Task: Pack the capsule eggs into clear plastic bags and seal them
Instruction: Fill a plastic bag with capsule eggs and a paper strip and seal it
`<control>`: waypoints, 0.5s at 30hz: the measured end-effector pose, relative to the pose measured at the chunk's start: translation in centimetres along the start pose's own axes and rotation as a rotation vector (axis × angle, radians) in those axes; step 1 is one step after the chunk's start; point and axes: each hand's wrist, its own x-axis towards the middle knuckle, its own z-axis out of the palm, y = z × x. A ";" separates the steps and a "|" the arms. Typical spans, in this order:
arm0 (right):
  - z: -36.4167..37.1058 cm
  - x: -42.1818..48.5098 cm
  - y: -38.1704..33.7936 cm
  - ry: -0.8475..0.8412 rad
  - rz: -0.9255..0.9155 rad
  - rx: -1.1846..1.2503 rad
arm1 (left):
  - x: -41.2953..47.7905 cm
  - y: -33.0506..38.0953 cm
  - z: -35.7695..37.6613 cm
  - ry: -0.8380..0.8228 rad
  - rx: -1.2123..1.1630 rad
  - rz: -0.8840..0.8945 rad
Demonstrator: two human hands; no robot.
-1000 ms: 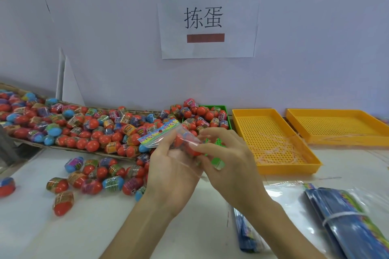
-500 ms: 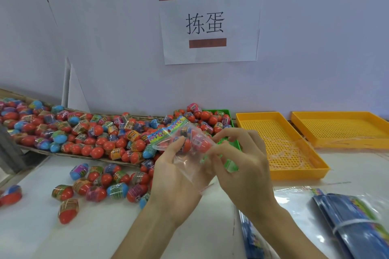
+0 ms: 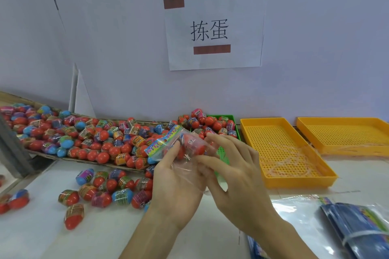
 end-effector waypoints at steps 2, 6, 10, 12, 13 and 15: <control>-0.2 0.1 -0.1 0.034 -0.006 0.039 | 0.1 0.0 -0.1 0.002 -0.037 0.006; -0.4 0.2 -0.5 0.008 -0.080 0.035 | 0.0 -0.1 -0.4 0.005 -0.044 0.001; -0.1 0.0 -0.5 -0.074 -0.041 -0.063 | 0.0 -0.6 -0.3 -0.005 0.005 -0.053; 0.0 0.0 -0.5 -0.086 -0.019 -0.089 | 0.0 -0.8 -0.2 -0.016 0.015 -0.075; 0.0 0.0 -0.5 -0.086 -0.015 -0.093 | 0.0 -0.8 -0.1 -0.019 0.014 -0.080; 0.0 0.0 -0.6 -0.078 -0.018 -0.089 | 0.0 -0.7 0.0 -0.009 0.008 -0.075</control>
